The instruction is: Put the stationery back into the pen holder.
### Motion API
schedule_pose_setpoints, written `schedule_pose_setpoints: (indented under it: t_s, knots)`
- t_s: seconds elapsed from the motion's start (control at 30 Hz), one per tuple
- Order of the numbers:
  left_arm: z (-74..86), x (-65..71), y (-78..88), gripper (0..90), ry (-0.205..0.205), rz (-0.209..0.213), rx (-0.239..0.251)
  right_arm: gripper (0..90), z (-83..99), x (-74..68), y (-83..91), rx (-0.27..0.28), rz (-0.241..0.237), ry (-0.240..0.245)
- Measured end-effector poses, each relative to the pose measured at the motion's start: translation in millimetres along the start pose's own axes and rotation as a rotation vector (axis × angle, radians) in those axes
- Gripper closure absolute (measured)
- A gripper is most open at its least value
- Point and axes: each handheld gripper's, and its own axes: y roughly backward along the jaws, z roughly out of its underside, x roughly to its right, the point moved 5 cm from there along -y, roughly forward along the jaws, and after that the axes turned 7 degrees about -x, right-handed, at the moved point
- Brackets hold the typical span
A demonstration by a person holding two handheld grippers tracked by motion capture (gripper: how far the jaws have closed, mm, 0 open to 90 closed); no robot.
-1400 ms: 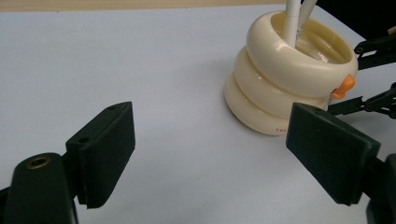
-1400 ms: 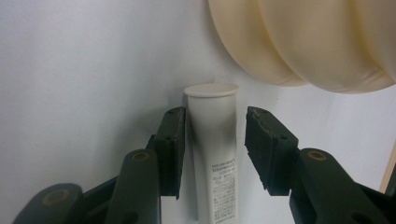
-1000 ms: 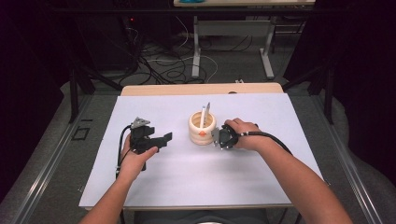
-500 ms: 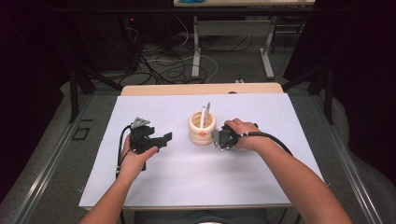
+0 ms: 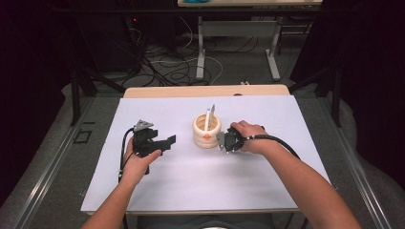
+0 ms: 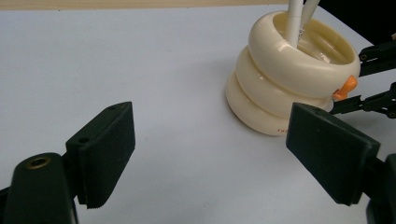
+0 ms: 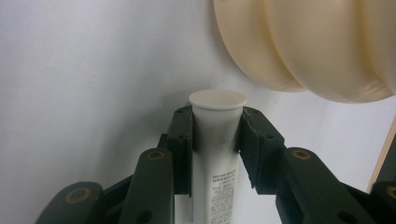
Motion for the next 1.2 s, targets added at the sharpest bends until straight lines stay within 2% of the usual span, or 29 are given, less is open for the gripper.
schedule_pose_setpoints:
  t_s: [0.03,0.07,0.1,0.13,0.17,0.2,0.23,0.27,0.3,0.33,0.37,0.43,0.6,0.63,0.73,0.77,0.8,1.07,1.2]
  knots:
    - [0.0,0.0,0.0,15.7,0.001,0.0,0.0,67.3,-2.3,1.3,-3.9,0.084,0.074,-0.014]
    - [-0.1,0.1,0.1,15.7,0.001,0.0,0.001,67.4,-1.2,0.9,-2.0,0.069,0.07,-0.014]
    - [-0.1,0.2,0.1,15.7,0.001,-0.001,0.0,67.4,0.3,-0.5,2.0,0.03,0.019,-0.015]
    - [-0.1,0.2,0.0,15.7,0.001,-0.001,0.0,67.4,0.8,-1.0,3.6,0.024,0.009,-0.016]
    - [-0.1,0.3,-0.1,15.7,0.001,-0.001,0.0,67.4,-1.5,-1.0,-0.5,0.101,0.073,-0.041]
    - [-0.1,0.5,-0.2,15.7,0.0,-0.001,-0.001,67.4,-0.9,-0.1,0.5,0.1,0.071,-0.032]
    - [-0.1,0.5,-0.3,15.7,-0.002,-0.001,-0.001,67.4,1.9,-2.0,5.3,0.042,0.006,-0.04]
    - [-0.2,0.8,-0.8,15.7,-0.001,-0.001,0.003,67.4,0.3,-2.0,1.8,0.11,0.06,-0.066]
    - [0.0,0.8,-0.8,15.7,-0.002,-0.003,0.002,67.4,1.0,-1.5,2.8,0.113,0.061,-0.069]
    - [0.0,0.9,-0.8,15.7,-0.002,-0.003,0.001,67.5,4.7,-2.3,8.6,0.041,-0.008,-0.058]
    - [0.0,0.9,-0.8,15.7,-0.002,-0.004,0.001,67.5,5.4,-2.2,9.3,0.052,-0.006,-0.071]
    - [0.0,0.9,-0.9,15.7,-0.001,-0.003,0.001,67.5,5.2,-1.7,7.8,0.11,0.032,-0.112]
    - [0.0,1.1,-1.4,15.7,-0.002,-0.005,0.001,67.5,11.4,2.4,13.8,0.138,0.014,-0.205]
    - [0.1,1.3,-1.7,15.7,-0.001,-0.003,0.002,67.5,12.2,2.1,15.4,0.143,0.013,-0.245]
    - [0.0,1.3,-2.0,15.7,0.001,-0.002,0.004,67.5,15.0,7.4,18.8,0.162,0.012,-0.259]
    - [0.1,1.2,-2.0,15.7,0.001,-0.002,0.004,67.5,14.7,7.4,19.8,0.176,0.01,-0.291]
    - [0.1,1.2,-2.1,15.7,0.002,-0.002,0.004,67.5,15.5,9.1,20.3,0.184,0.016,-0.301]
    - [0.2,1.3,-2.1,15.7,0.002,-0.001,0.004,67.5,18.6,16.3,27.7,0.227,-0.009,-0.468]
    - [0.4,1.2,-2.3,15.7,0.003,-0.001,0.003,67.5,21.3,21.4,31.1,0.249,-0.021,-0.578]
